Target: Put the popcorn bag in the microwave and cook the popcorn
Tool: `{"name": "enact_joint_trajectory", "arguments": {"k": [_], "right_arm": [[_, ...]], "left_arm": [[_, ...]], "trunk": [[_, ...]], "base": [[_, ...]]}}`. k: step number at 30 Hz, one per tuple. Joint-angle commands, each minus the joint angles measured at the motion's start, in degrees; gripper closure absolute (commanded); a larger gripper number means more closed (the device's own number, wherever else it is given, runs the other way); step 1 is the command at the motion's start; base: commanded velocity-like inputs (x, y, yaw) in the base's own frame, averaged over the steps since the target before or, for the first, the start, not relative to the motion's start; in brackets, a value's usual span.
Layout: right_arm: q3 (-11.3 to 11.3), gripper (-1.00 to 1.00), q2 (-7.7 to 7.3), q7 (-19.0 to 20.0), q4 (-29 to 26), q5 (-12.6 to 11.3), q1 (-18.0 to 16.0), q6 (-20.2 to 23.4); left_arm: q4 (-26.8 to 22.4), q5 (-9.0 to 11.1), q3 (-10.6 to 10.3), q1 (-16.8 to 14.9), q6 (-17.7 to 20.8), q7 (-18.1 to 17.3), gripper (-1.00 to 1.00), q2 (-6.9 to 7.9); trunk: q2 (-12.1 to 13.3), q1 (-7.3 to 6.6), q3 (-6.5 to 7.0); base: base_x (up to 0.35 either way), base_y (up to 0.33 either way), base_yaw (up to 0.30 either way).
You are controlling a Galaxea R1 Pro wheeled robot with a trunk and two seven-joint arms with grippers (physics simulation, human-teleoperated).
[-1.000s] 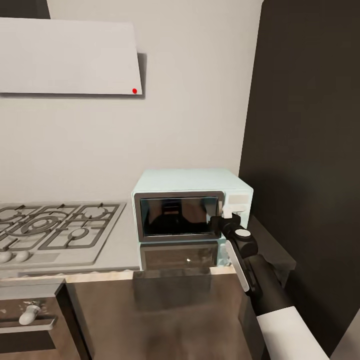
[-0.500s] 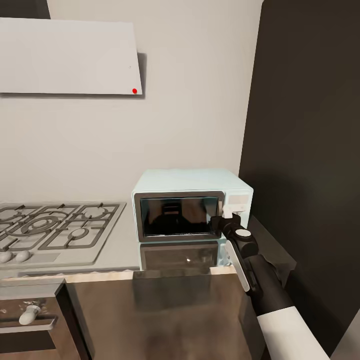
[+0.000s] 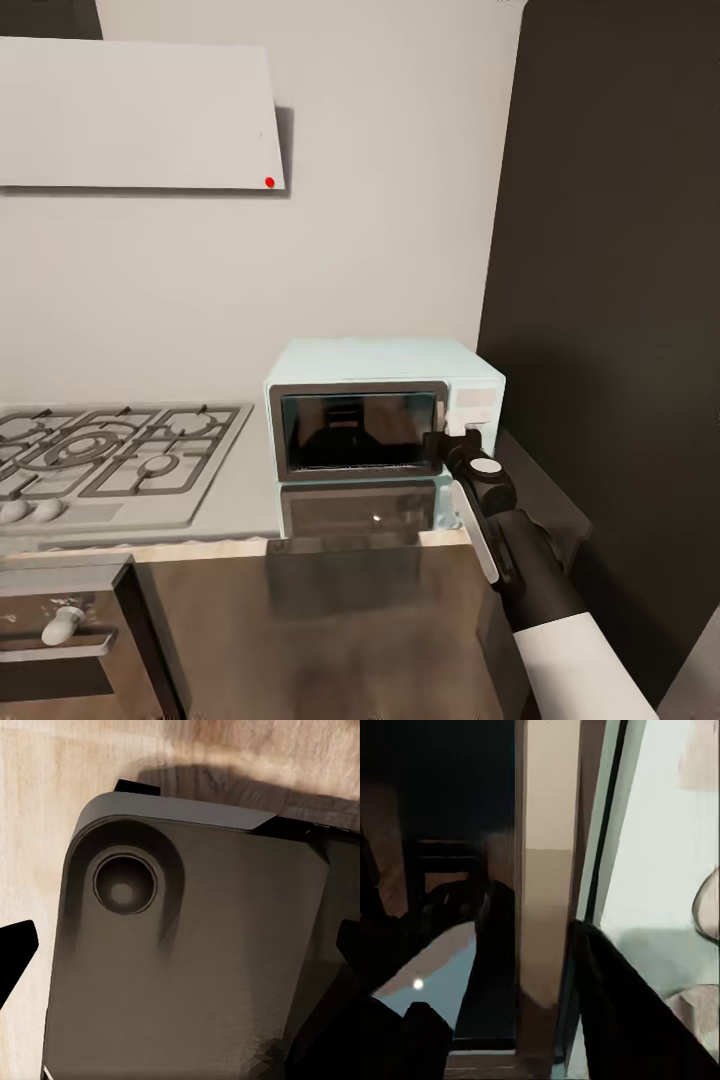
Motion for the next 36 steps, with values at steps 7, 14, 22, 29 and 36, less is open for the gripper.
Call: {"name": "enact_joint_trajectory", "arguments": {"k": [7,14,22,29,36], "right_arm": [[0.1,1.0,0.0,-0.37,-0.02,-0.12,-0.05,0.3],[0.1,1.0,0.0,-0.37,0.03,-0.27,-0.05,0.29],[0.11,1.0,-0.08,-0.37,0.03,-0.2,-0.05,0.3],[0.1,1.0,-0.01,-0.37,0.03,-0.19,-0.05,0.23],[0.15,1.0,0.0,-0.37,0.03,-0.11,-0.05,0.22]], "left_arm": [[-0.02,0.33,0.07,-0.01,-0.09,0.04,-1.0,0.01],[-0.02,0.33,0.07,-0.01,-0.09,0.04,-1.0,0.01],[-0.02,0.27,0.07,-0.01,-0.09,-0.03,-1.0,0.01],[-0.02,0.24,0.07,-0.01,-0.09,-0.05,-1.0,0.01],[-0.02,0.24,0.07,-0.01,-0.09,-0.01,-1.0,0.01]], "trunk": [[-0.04,-0.01,-0.06],[-0.04,-0.01,-0.06],[-0.04,-0.01,-0.06],[-0.04,-0.01,-0.06],[-0.04,-0.01,-0.06]], "base": [[-0.021,0.0,0.0],[0.0,0.0,0.0],[-0.023,0.0,0.0],[-0.285,0.0,0.0],[-0.284,0.0,0.0]]}}
